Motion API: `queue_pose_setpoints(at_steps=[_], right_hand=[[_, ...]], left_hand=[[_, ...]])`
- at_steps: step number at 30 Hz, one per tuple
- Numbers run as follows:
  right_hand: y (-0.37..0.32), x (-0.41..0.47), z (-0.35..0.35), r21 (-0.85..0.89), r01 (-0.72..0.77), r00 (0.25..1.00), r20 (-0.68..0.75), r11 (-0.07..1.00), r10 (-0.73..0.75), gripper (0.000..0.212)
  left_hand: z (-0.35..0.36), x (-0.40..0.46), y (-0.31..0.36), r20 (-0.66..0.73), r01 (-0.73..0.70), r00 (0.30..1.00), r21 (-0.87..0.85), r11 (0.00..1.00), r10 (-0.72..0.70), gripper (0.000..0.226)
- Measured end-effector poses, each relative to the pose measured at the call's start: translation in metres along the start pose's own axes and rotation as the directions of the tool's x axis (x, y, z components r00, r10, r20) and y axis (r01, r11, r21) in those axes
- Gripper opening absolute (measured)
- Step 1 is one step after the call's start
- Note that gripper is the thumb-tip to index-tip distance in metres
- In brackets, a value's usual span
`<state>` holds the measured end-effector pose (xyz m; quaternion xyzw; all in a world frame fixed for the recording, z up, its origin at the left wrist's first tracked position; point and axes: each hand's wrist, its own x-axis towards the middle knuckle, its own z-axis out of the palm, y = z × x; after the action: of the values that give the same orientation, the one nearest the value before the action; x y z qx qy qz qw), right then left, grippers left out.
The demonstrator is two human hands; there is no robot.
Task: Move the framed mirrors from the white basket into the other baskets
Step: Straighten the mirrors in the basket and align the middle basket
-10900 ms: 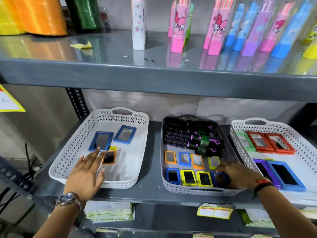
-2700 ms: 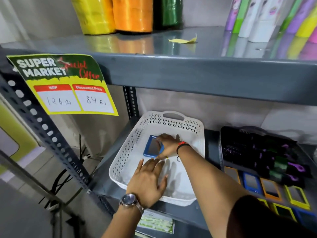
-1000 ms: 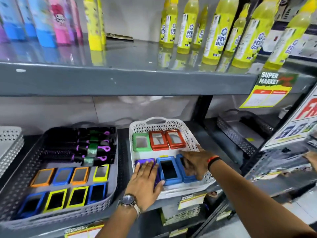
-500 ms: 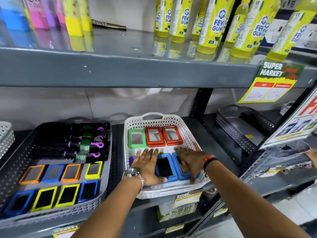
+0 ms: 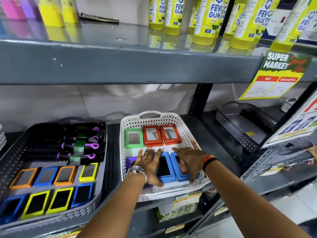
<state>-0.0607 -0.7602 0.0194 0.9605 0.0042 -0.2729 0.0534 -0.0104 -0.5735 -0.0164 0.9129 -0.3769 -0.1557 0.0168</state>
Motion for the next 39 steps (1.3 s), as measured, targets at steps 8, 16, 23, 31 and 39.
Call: queue_pose_setpoints(at_steps=[8,16,23,31,39], right_hand=[[0.0,-0.001,-0.001,-0.019,0.005,1.0,-0.003,1.0,-0.005,0.134],[-0.003,-0.006,-0.005,-0.03,-0.002,1.0,0.0,1.0,0.002,0.131],[-0.006,-0.01,-0.007,-0.009,0.001,1.0,0.009,1.0,-0.001,0.134],[-0.007,-0.017,-0.01,0.007,-0.028,1.0,0.014,1.0,0.028,0.136],[0.001,-0.04,-0.001,0.592,-0.214,0.872,-0.243,0.777,0.425,0.075]], left_hand=[[-0.002,-0.002,0.005,0.029,-0.003,1.0,-0.004,1.0,0.003,0.122],[-0.011,0.002,0.006,0.069,-0.004,0.998,0.107,0.994,-0.003,0.122],[-0.014,-0.001,0.008,0.124,0.002,0.992,0.114,0.994,-0.016,0.126],[-0.022,-0.009,0.003,0.155,0.027,0.988,0.0,1.0,-0.027,0.121],[-0.02,-0.045,-0.017,-0.393,0.282,0.828,-0.326,0.902,-0.401,0.082]])
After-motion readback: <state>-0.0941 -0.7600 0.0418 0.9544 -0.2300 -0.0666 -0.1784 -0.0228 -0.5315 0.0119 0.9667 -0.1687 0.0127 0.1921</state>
